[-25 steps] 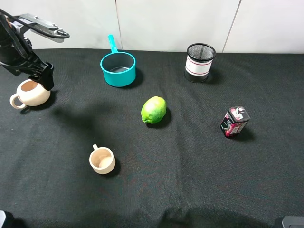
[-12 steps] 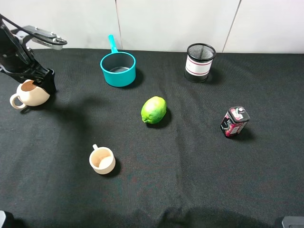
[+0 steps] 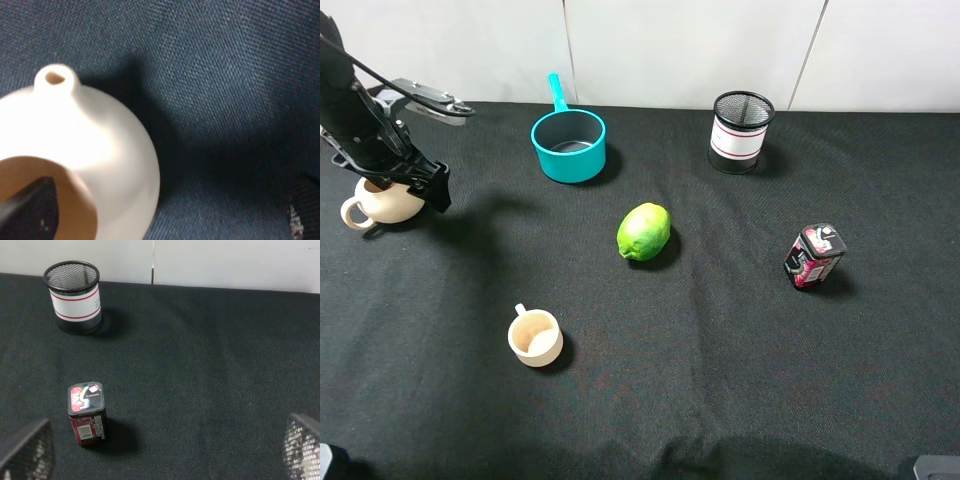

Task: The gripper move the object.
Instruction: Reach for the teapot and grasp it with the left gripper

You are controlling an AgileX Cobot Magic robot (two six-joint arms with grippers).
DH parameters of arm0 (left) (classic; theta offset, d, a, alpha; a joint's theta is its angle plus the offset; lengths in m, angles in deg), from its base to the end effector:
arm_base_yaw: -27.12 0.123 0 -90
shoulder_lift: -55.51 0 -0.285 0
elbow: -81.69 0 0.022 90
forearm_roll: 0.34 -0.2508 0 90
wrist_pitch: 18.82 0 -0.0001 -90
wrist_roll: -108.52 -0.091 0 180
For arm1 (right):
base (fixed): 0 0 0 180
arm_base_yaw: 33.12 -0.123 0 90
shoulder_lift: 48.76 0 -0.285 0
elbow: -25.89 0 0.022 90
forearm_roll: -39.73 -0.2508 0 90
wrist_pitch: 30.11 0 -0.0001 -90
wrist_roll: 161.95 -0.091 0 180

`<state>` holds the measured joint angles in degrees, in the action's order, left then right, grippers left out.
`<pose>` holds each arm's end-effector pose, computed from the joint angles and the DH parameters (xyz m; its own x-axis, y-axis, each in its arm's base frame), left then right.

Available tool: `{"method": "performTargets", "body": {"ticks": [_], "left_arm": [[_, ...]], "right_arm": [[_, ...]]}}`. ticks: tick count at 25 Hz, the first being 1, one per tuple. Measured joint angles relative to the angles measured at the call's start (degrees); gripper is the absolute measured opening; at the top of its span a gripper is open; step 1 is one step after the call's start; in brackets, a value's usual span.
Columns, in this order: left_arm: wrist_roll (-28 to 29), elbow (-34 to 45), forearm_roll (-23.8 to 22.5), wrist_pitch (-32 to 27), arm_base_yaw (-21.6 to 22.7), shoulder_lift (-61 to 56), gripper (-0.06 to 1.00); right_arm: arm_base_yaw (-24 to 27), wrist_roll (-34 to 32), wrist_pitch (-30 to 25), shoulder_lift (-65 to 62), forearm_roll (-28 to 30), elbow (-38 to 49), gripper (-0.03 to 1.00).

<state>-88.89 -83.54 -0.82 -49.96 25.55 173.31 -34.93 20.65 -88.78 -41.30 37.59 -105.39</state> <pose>0.3578 -0.0094 0.1343 -0.9054 0.3310 -0.2658 0.3186 0.9436 0.0898 -0.0041 0.0028 0.2796 -0.4180 -0.0392 -0.9076 -0.0714 0.9974 -0.0102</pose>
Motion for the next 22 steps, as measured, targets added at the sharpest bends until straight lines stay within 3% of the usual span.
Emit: {"method": "performTargets", "body": {"ticks": [13, 22], "left_arm": [[-0.07, 0.0, 0.13, 4.85, 0.16, 4.23, 0.95], [-0.07, 0.0, 0.13, 4.92, 0.16, 4.29, 0.82]], "right_arm": [[0.0, 0.0, 0.0, 0.0, 0.0, 0.0, 0.69], [0.0, 0.0, 0.0, 0.0, 0.0, 0.0, 0.69]]}}
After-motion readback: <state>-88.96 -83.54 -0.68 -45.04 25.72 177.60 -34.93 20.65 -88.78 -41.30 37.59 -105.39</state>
